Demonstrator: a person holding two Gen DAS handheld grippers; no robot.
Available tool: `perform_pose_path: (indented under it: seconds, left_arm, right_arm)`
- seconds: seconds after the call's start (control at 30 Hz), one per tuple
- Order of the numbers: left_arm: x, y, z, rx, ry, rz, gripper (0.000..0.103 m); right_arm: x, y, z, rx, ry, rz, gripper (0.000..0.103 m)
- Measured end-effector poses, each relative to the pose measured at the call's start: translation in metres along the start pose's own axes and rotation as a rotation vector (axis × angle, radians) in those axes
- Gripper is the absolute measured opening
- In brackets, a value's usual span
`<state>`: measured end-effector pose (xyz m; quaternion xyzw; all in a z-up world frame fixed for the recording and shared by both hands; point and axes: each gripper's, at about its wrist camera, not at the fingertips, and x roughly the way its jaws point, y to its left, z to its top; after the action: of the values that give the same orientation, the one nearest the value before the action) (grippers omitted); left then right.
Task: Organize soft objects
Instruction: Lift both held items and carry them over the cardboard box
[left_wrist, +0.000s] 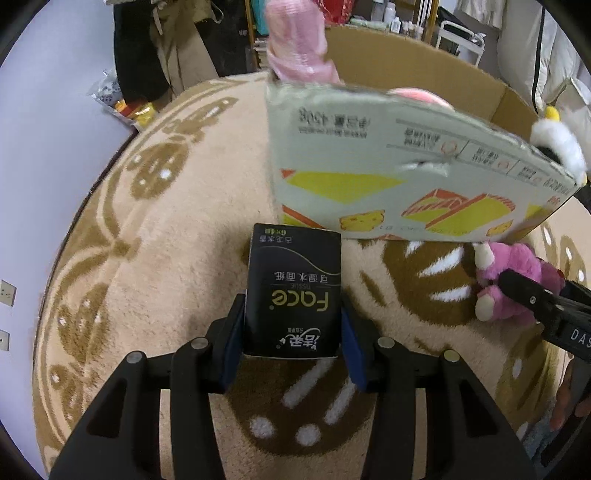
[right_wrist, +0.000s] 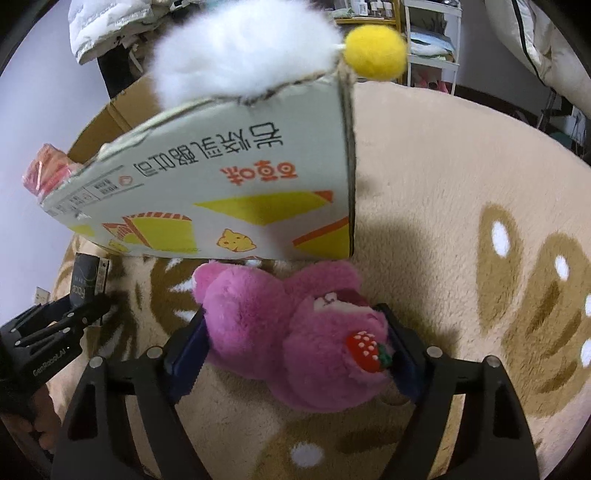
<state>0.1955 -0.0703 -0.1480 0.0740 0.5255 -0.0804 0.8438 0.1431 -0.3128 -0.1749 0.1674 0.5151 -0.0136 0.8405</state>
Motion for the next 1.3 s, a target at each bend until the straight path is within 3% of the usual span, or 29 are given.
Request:
perform_pose_path:
  seconds: [0.23,0.4,0.63,0.87,1.0,1.3]
  left_arm:
    - [-0.030,-0.005,-0.004,-0.001,-0.079,0.001,0.045]
    - [-0.066,-0.012,0.001,0.039,-0.170,0.043,0.045]
    - [-0.114,-0.018,0.023,0.053,-0.275,0.048,0.045]
    - [-0.150,-0.016,0.051,0.056,-0.367,0.056,0.045]
    - [-0.159,-0.017,0.068,0.071,-0.418,0.085,0.045]
    - [-0.164,-0.009,0.109,0.048,-0.455,0.072,0.045]
  right_arm:
    - [-0.033,0.003,-0.002,-0.003,-0.068,0.010,0.088]
    - [-0.072,0.004,-0.002,0.010,-0.145,0.032,0.088]
    - [-0.123,0.023,0.029,0.025,-0.259,0.060,0.088]
    - [-0.157,0.042,0.058,-0.048,-0.342,0.054,0.088]
    - [-0.170,0.054,0.076,-0.104,-0.389,0.045,0.088]
    - [-0.176,0.079,0.123,-0.191,-0.451,0.036,0.089]
